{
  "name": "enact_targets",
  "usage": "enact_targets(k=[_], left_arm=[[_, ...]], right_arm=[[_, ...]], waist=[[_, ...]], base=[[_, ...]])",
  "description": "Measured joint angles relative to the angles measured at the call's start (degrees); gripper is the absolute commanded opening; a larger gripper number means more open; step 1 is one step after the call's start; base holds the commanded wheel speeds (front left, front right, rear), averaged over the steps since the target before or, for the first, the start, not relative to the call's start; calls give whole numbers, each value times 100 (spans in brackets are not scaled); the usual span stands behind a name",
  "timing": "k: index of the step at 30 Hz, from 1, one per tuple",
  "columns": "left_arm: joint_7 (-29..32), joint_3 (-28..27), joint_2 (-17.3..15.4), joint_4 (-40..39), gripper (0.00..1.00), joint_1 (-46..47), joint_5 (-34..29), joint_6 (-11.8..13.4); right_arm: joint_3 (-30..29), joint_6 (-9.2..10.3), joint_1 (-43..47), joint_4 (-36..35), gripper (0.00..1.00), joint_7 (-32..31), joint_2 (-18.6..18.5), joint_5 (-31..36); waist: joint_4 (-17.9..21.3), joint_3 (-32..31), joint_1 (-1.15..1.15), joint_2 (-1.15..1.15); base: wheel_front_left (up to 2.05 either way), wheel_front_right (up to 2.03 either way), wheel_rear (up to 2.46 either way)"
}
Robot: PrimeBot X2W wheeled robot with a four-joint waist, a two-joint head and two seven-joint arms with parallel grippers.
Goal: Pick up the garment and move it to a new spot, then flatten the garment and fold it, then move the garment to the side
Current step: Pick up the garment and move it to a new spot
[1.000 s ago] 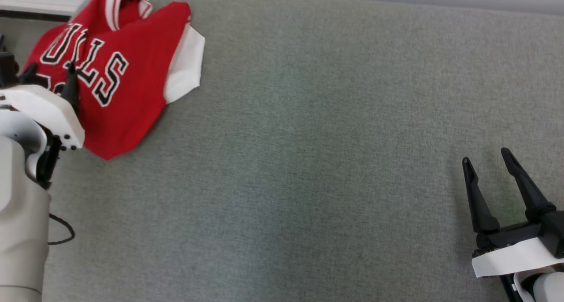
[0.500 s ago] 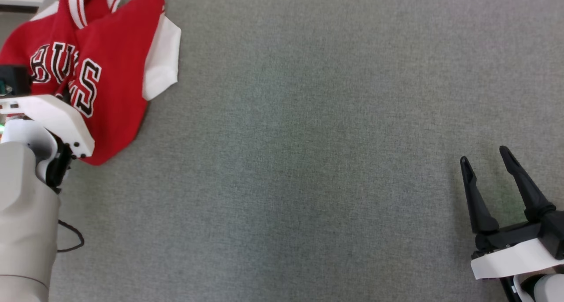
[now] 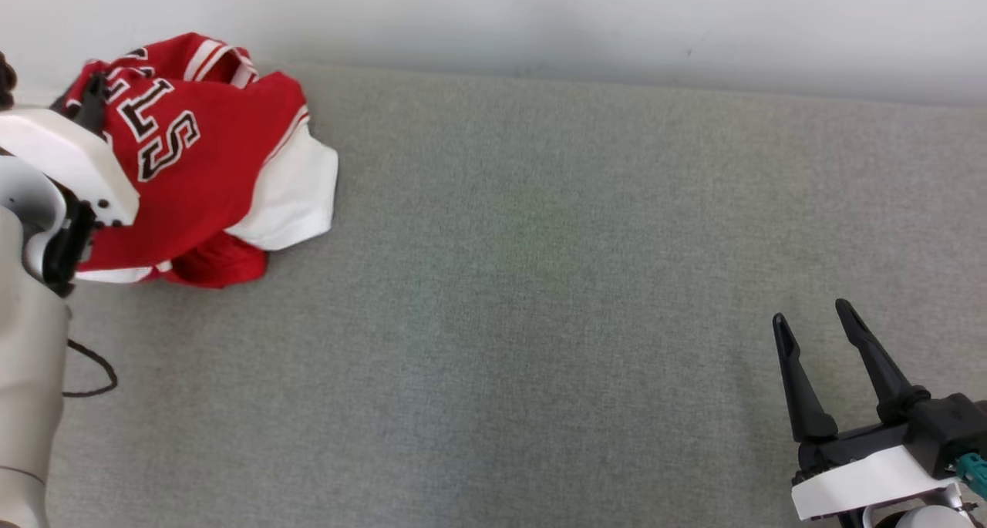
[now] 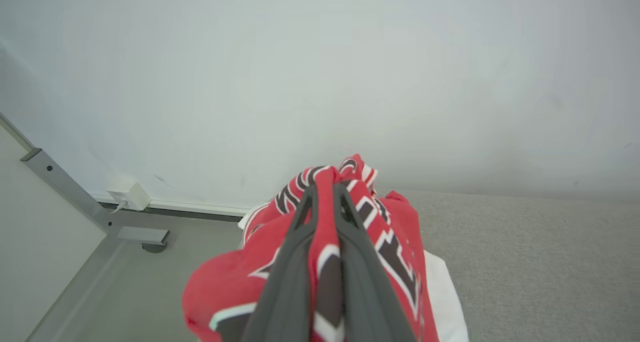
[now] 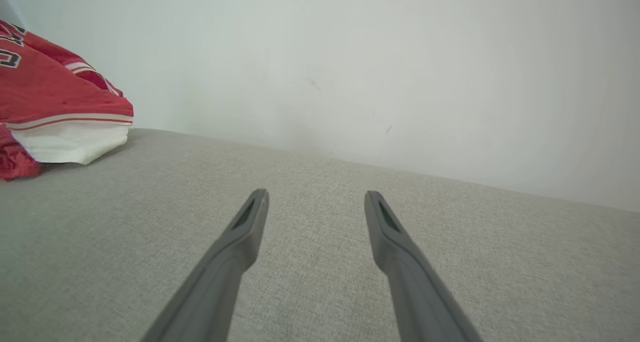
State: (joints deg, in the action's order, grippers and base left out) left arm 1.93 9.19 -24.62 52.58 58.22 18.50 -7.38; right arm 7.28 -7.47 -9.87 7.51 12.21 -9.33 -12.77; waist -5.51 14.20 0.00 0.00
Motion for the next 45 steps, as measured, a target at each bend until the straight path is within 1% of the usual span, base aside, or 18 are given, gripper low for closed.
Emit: enact_targets(k=[4,8,17,20,25,29,32,36,38,41,45], left_arm=[[81,207,-121,-404,0,-3,226,0],[281,415,-275,-969,0,-22,467,0],[946,824,-472,-2709,0,-158,895,-1],[1224,933,-487,-3360,0,-296,1103,-1],[1593,1083,-474,-4381,0,-662,1267,14],[1814,1255,-356,-5103,0,-1031,1383,96],[1871,1378,-192,-5521,0,-1349,1514,193],[1862,1597,83,-5884,0,-1716,1595,290],[1813,1737,255,-5931,0,-1857,1645,338],[1682,1922,477,-5781,0,-2077,1649,400],[1391,2171,756,-5142,0,-2313,1544,441]], right_arm=[[23,-1,36,137,100,81,76,-43],[30,0,119,248,100,147,158,-85],[-27,-1,266,333,100,248,277,-136],[-24,0,293,330,100,252,324,-136],[-76,0,292,243,100,267,357,-111],[-80,-1,296,58,100,276,367,-80],[-82,0,305,-102,100,277,369,-55],[-85,-1,351,-278,100,274,366,-41],[-78,-1,354,-335,100,247,361,-42],[-86,-1,371,-397,100,241,360,-44],[-96,-1,404,-411,100,220,374,-76]], waist=[[69,-272,0,0],[186,-524,0,0],[508,-886,1,0],[627,-942,1,0],[878,-999,0,0],[1127,-1028,0,0],[1344,-1043,0,0],[1650,-1048,1,0],[1802,-1037,0,0],[2011,-1015,1,0],[2246,-960,1,0]], base=[[0,0,0],[0,0,0],[0,0,0],[0,0,0],[0,0,0],[0,0,0],[0,0,0],[0,0,0],[0,0,0],[0,0,0],[0,0,0]])
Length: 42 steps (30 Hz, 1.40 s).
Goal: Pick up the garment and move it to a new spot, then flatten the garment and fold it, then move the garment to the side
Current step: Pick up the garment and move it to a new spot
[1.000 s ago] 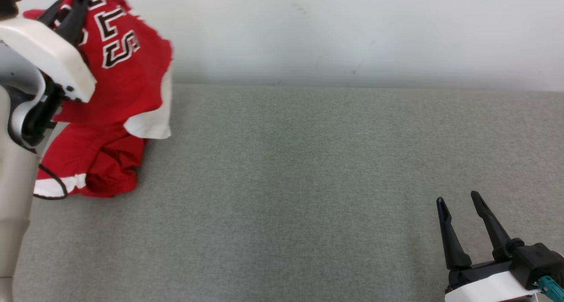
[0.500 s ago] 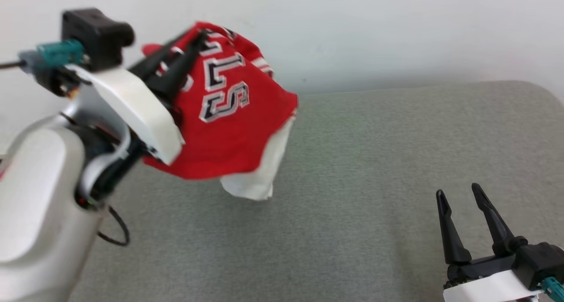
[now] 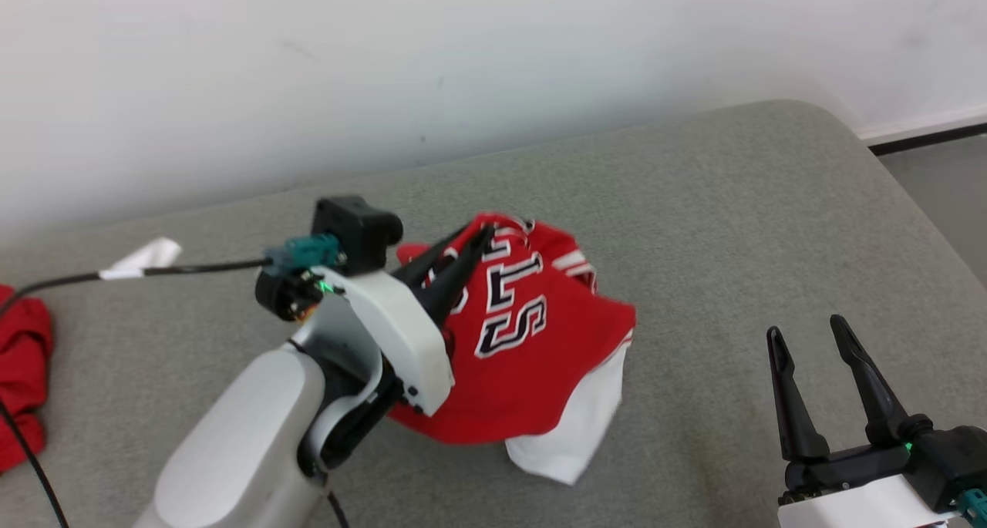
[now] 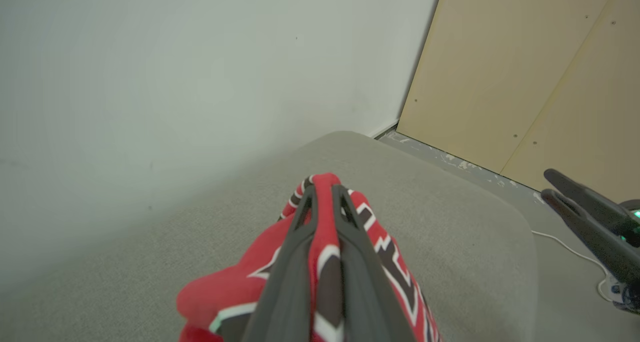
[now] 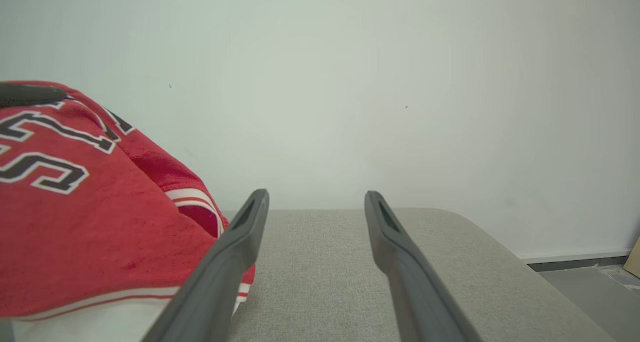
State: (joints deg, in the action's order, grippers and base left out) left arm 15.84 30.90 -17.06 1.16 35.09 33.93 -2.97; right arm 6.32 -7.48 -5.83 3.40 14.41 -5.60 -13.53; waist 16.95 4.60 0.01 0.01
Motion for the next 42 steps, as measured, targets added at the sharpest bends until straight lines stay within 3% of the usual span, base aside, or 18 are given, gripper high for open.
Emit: enact_targets(k=[12,22,23,25,26,29,33,42], left_arm=[[-1160,543,291,2895,0,-34,-397,-307],[-2195,777,502,4174,0,331,-422,-414],[-2319,798,506,4247,7,343,-423,-415],[-2596,847,494,4334,58,374,-485,-416],[-2740,875,474,4355,100,388,-548,-426],[-2950,878,399,4390,100,376,-625,-400],[-3078,639,298,4014,100,205,-746,-94],[-3097,-237,32,1734,100,-1123,-1314,702]], right_arm=[[62,0,-73,107,100,-21,-11,-19],[19,0,-124,205,100,24,9,-18],[8,0,-127,213,100,26,14,-16],[-2,0,-140,227,100,27,30,-11],[-1,0,-152,235,100,29,37,-10],[-26,0,-163,252,100,30,44,-9],[-125,0,-85,214,100,36,20,-1],[-457,0,237,40,100,29,-79,112]], waist=[[354,272,0,0],[302,410,0,0],[277,410,0,0],[229,397,0,0],[210,381,0,0],[148,308,0,0],[52,160,0,0],[-369,-136,0,0]], base=[[0,0,0],[0,0,0],[0,0,0],[0,0,0],[0,0,0],[0,0,0],[0,0,0],[0,0,0]])
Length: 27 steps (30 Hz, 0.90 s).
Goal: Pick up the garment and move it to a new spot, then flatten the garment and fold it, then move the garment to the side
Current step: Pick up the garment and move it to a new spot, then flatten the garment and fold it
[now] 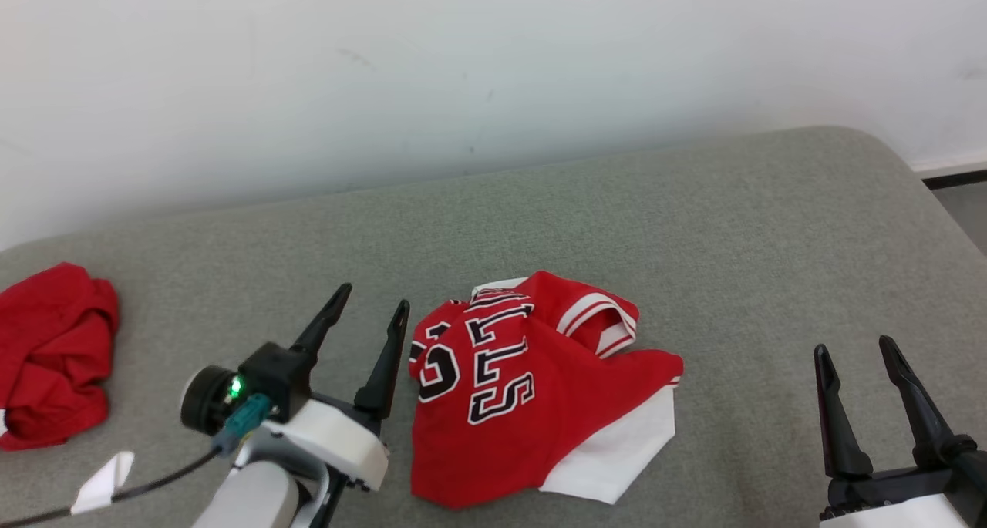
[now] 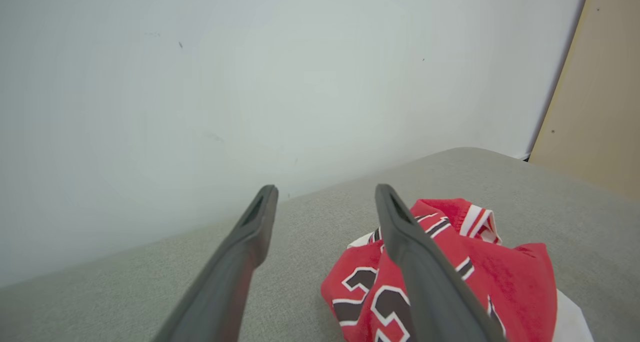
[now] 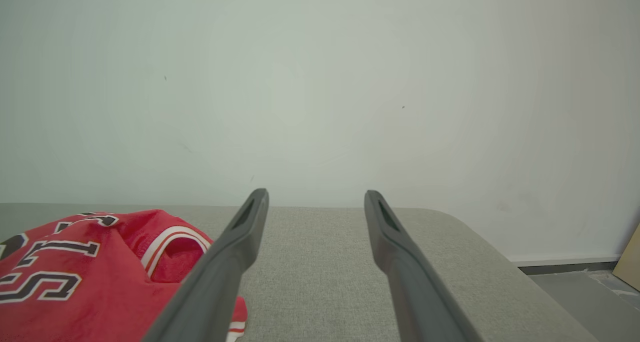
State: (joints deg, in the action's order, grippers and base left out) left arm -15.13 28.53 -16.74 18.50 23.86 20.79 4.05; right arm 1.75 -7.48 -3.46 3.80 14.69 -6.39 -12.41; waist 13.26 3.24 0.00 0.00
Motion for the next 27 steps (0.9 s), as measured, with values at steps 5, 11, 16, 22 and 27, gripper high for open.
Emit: enact_targets(k=[5,11,16,22,27], left_arm=[[0,-506,73,-882,100,-880,-182,265],[0,-1048,203,-1440,100,-1906,-608,363],[0,-1543,409,-1690,100,-2442,-884,345],[0,-1970,799,-1852,100,-2883,-1084,244],[0,-2230,1012,-1891,100,-2976,-1260,16]], right_arm=[[-116,0,196,4,100,-51,-63,175],[-208,0,357,162,100,-47,-53,226],[-322,0,455,390,100,-1,-32,233],[-423,1,634,771,100,9,86,236],[-421,1,655,928,100,27,149,230]], waist=[[-273,-169,0,0],[-507,-305,0,0],[-602,-396,0,0],[-729,-457,0,0],[-838,-445,0,0]], base=[[0,0,0],[0,0,0],[0,0,0],[0,0,0],[0,0,0]])
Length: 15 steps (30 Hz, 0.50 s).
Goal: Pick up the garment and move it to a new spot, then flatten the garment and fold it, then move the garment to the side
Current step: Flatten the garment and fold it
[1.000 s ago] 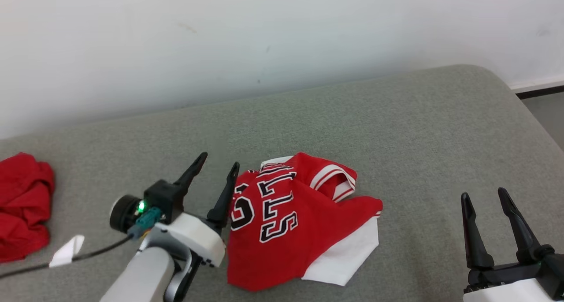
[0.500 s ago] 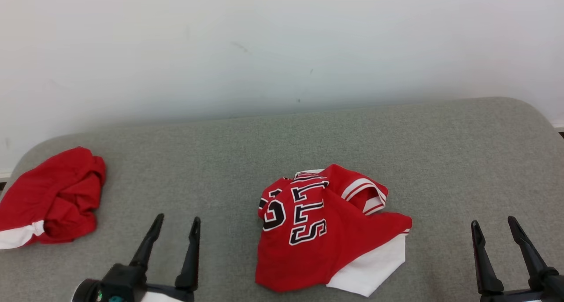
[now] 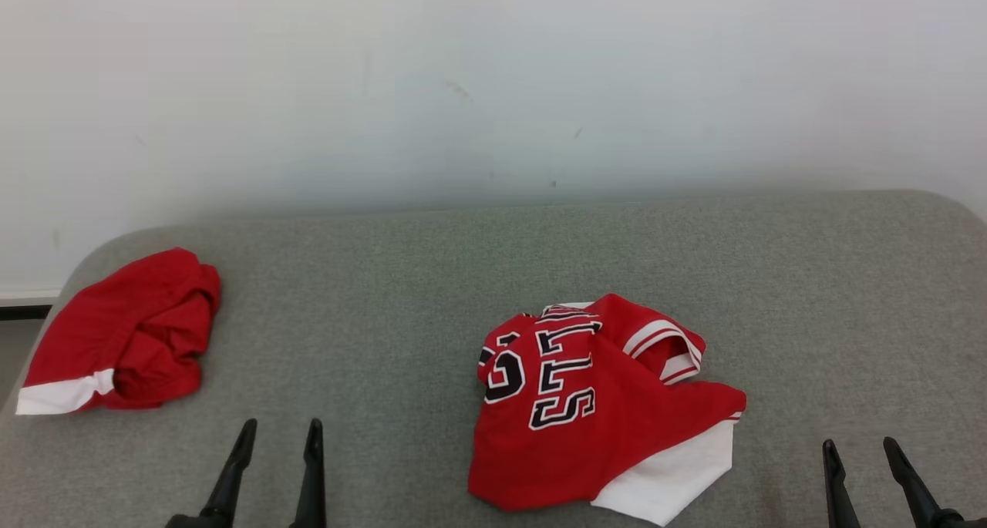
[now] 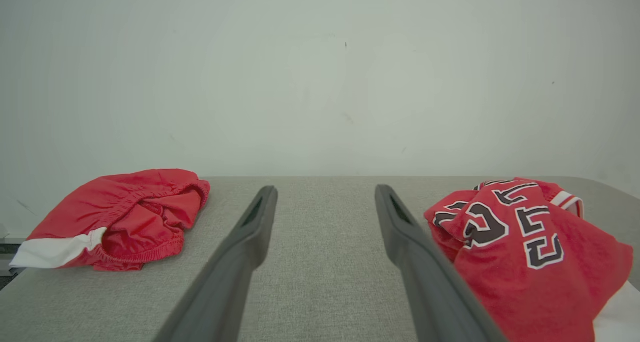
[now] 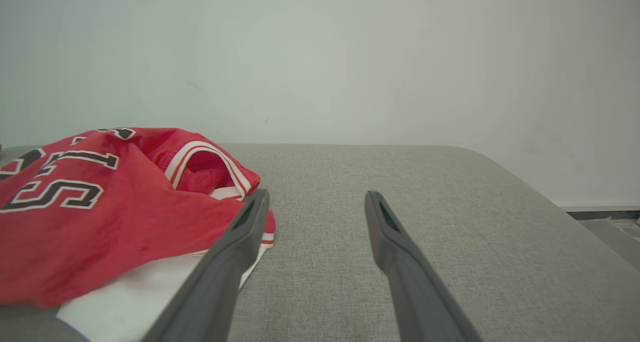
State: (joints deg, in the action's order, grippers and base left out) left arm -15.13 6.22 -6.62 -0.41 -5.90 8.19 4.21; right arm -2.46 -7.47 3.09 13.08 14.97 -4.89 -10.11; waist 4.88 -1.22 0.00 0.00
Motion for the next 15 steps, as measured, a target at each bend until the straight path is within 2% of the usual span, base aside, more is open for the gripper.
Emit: enact_targets(k=[7,15], left_arm=[[0,-261,145,12,100,2,-160,-252],[0,-472,259,43,100,3,-225,-423]], right_arm=[[60,-1,-44,-14,100,7,35,-16],[196,-1,-76,-119,100,7,-14,-86]], waist=[[-7,32,0,0],[33,39,0,0]], base=[[0,0,0],[0,0,0]])
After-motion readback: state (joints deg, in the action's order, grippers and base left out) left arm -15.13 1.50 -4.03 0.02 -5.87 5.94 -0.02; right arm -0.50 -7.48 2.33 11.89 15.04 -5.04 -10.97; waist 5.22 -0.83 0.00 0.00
